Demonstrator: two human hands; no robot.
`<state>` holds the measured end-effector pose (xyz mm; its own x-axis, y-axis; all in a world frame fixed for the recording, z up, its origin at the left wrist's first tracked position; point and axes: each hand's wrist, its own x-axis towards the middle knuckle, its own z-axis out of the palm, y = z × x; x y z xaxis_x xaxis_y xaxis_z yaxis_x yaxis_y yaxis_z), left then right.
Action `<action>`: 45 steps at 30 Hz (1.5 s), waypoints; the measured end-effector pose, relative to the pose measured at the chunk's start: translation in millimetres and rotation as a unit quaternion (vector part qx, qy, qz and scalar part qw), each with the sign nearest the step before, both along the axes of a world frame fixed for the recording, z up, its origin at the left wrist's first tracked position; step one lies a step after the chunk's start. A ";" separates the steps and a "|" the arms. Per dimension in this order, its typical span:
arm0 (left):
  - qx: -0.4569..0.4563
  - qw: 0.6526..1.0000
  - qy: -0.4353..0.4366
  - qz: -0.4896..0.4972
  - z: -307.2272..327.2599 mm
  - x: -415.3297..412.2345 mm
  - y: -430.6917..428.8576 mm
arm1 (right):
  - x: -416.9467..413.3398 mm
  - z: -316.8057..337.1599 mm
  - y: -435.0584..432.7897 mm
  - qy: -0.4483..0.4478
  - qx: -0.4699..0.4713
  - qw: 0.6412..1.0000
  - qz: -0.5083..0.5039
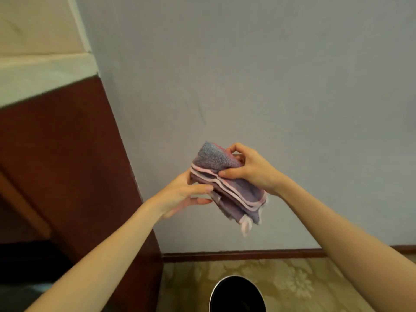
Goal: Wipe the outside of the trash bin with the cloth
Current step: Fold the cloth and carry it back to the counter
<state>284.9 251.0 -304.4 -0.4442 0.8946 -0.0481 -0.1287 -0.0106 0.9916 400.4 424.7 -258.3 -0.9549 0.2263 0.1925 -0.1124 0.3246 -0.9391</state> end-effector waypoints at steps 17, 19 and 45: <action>0.077 0.993 0.036 0.082 252.0 -13.8 -22.9 | -13.4 235.0 -36.4 0.004 0.083 0.996 0.020; 0.065 0.990 0.096 0.081 266.8 -14.4 -25.9 | -16.9 246.2 -38.4 -0.001 0.084 0.996 0.018; 0.079 0.924 0.136 0.348 329.1 -107.7 -99.2 | -129.1 239.8 -79.0 0.009 -0.137 0.985 -0.107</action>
<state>177.1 151.8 24.7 -0.8909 0.3747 0.2568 0.2174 -0.1445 0.9653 271.4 345.8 -18.6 -0.8769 0.4673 0.1124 -0.0859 0.0778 -0.9933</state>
